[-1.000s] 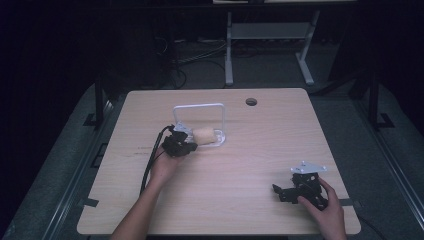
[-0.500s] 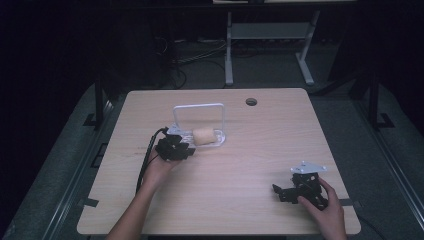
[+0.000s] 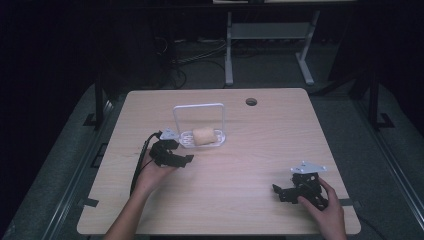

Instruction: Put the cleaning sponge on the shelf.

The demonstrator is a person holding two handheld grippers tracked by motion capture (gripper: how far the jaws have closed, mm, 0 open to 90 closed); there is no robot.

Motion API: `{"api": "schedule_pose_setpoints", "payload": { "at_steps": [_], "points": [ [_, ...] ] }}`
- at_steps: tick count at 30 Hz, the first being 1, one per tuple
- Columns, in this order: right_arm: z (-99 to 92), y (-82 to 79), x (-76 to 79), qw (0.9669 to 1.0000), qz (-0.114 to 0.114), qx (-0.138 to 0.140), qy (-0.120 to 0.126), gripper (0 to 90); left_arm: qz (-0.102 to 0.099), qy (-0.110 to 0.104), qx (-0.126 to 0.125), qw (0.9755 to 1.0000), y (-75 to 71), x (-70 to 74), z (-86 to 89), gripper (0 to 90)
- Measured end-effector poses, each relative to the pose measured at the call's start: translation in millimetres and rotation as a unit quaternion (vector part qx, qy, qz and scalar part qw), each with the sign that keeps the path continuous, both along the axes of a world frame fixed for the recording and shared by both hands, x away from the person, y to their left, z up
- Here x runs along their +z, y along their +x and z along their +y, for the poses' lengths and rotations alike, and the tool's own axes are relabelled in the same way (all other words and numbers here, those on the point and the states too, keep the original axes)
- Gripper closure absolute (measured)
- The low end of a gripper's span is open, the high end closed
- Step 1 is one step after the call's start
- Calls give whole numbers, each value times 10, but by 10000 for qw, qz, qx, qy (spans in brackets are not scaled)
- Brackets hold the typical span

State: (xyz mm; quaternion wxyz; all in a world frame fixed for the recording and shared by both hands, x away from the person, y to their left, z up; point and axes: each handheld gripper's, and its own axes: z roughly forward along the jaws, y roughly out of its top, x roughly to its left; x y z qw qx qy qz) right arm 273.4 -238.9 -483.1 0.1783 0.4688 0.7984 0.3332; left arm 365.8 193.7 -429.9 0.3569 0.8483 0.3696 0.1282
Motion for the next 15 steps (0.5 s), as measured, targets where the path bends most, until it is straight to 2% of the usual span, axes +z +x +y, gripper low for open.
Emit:
{"api": "schedule_pose_setpoints", "payload": {
  "at_steps": [3,8,15],
  "points": [
    [-1,0,0,10000,-3,3,-1,7,-58,-1,11,10000,-47,-1,36,168],
    [0,0,0,10000,0,0,0,7,-84,-59,33,9999,-110,11,87,158],
    [0,0,0,10000,1,0,1,7,-134,-34,56,9999,-212,4,162,157]
  ]
}}
